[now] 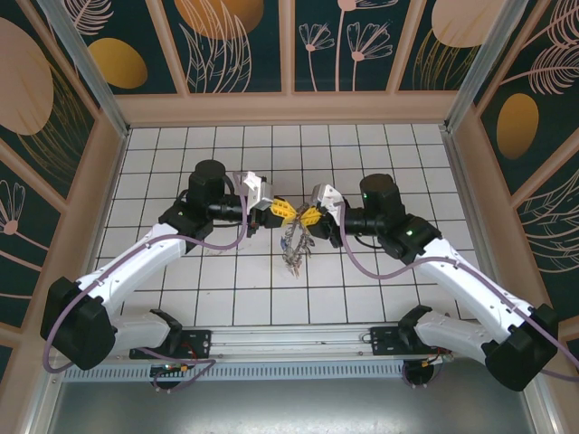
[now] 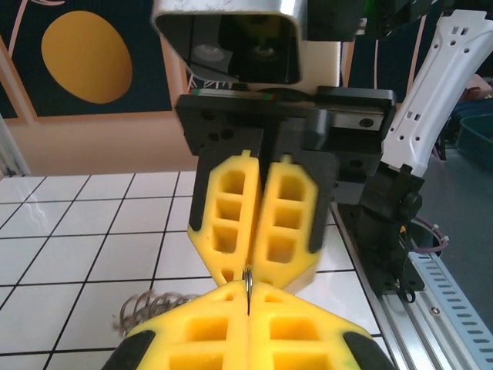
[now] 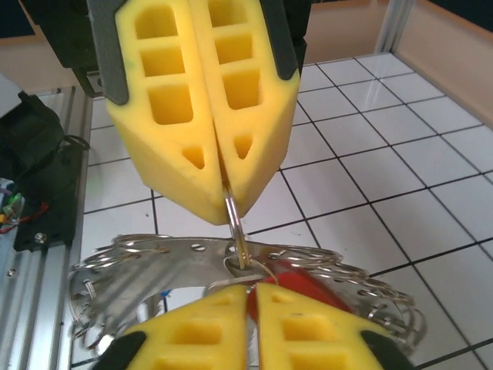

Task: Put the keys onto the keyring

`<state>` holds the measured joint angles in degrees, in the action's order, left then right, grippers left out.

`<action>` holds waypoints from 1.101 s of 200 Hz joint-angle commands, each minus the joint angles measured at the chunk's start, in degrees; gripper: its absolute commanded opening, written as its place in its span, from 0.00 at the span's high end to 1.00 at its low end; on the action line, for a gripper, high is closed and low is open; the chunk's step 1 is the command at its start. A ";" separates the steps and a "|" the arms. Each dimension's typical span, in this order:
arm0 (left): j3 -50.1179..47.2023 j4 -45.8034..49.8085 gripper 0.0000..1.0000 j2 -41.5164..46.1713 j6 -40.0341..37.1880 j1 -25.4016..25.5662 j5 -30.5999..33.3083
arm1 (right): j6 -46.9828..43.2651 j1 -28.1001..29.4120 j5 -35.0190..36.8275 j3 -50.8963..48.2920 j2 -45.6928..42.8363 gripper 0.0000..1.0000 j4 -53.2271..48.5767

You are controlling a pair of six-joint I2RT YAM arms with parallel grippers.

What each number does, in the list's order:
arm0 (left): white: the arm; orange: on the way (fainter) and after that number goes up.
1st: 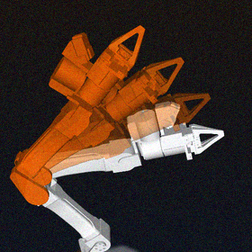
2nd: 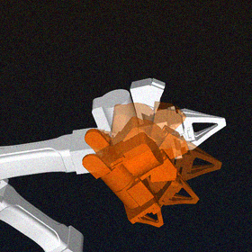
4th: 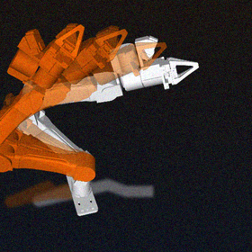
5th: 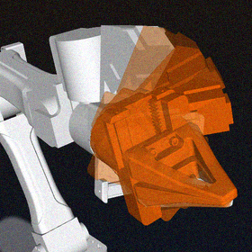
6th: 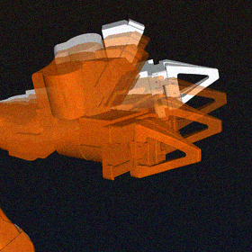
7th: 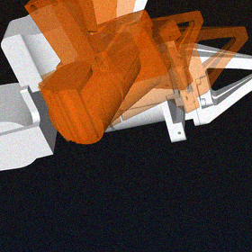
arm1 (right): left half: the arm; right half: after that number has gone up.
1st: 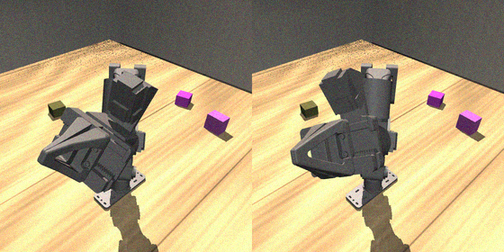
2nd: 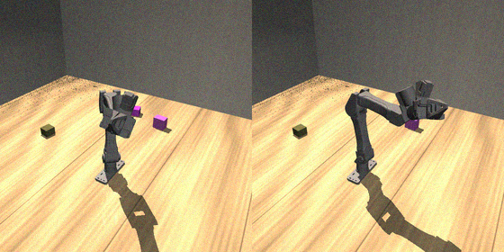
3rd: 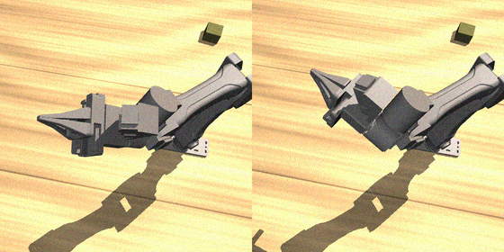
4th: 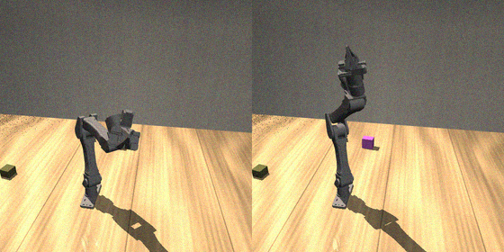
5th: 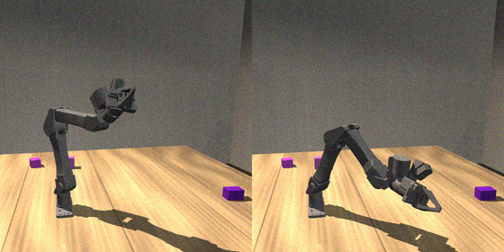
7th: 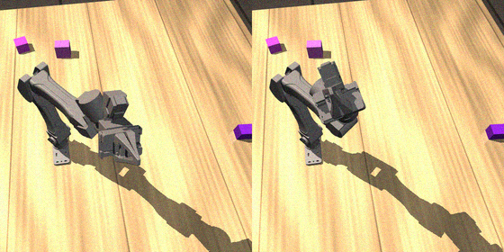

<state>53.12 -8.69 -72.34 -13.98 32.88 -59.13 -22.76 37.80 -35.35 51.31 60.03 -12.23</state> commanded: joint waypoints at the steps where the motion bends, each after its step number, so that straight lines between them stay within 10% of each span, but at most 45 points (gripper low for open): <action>1: -0.62 -5.48 1.00 0.00 1.68 -0.34 -3.51 | 0.88 -0.18 -1.80 0.54 0.80 0.97 2.34; 81: -3.30 -9.60 1.00 0.92 4.42 -0.33 -2.13 | 0.29 -0.62 -1.21 -2.40 -3.29 0.68 -0.42; 220: -2.06 -5.21 1.00 1.28 -0.61 -0.34 -5.73 | -3.30 -0.74 -4.41 -6.84 -2.92 0.62 3.85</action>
<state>49.82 -12.97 -72.38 -12.40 32.88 -62.72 -25.47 37.43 -37.04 45.39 57.14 -11.40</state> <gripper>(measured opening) 0.066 0.365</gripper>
